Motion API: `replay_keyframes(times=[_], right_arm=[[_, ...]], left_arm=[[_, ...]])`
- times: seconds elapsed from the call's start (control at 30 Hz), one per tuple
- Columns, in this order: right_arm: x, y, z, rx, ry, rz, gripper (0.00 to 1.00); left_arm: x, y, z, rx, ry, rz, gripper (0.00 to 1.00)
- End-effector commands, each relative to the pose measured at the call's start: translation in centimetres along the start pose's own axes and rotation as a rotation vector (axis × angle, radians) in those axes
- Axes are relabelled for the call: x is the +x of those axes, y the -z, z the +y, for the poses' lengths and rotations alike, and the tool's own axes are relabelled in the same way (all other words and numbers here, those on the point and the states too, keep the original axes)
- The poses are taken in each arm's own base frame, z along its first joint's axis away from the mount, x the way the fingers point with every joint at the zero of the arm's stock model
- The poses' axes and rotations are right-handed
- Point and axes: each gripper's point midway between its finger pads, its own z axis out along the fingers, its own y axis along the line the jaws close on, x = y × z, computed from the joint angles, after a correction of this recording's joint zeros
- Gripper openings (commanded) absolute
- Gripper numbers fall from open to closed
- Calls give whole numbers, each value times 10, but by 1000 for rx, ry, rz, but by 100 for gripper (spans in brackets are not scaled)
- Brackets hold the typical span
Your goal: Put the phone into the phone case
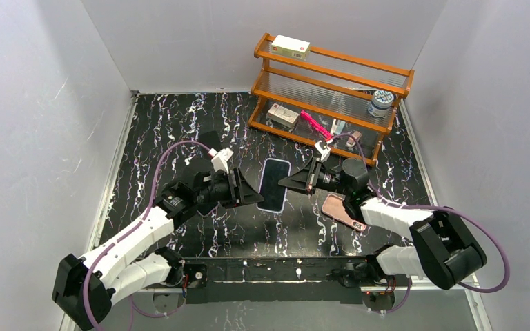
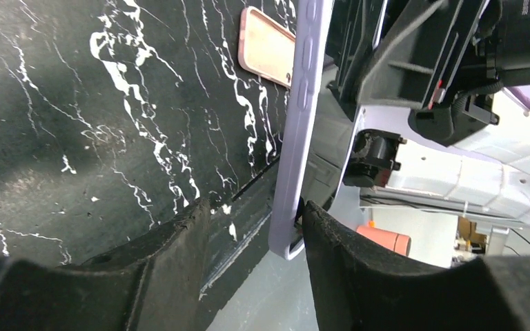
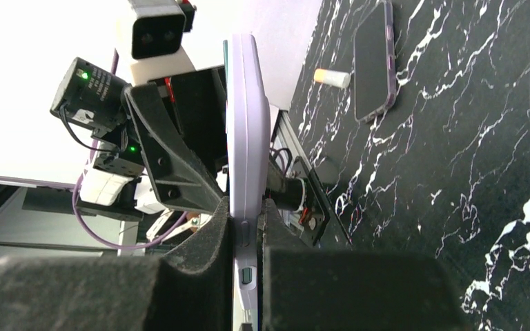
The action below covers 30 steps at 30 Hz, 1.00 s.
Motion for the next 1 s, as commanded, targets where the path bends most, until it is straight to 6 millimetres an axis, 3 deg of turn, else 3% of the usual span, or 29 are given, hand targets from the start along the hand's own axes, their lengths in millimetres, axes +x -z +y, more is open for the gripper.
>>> replay_keyframes(times=[0.0, 0.23, 0.4, 0.63, 0.8, 0.97], right_arm=[[8, 2, 17, -87, 53, 58, 1], [23, 6, 14, -97, 68, 149, 1], [32, 11, 18, -118, 108, 192, 1], [39, 12, 23, -136, 132, 241, 1], [38, 10, 23, -133, 136, 240, 1], [36, 8, 17, -114, 124, 226, 1]], left_arm=[[-14, -3, 4, -41, -30, -49, 51], [-40, -15, -5, -33, -45, -111, 57], [-65, -10, -11, -61, -68, -212, 57], [-73, -20, -21, -12, -88, -214, 54], [-70, -26, -22, 14, -96, -191, 40], [-70, -24, -12, -47, -134, -187, 5]])
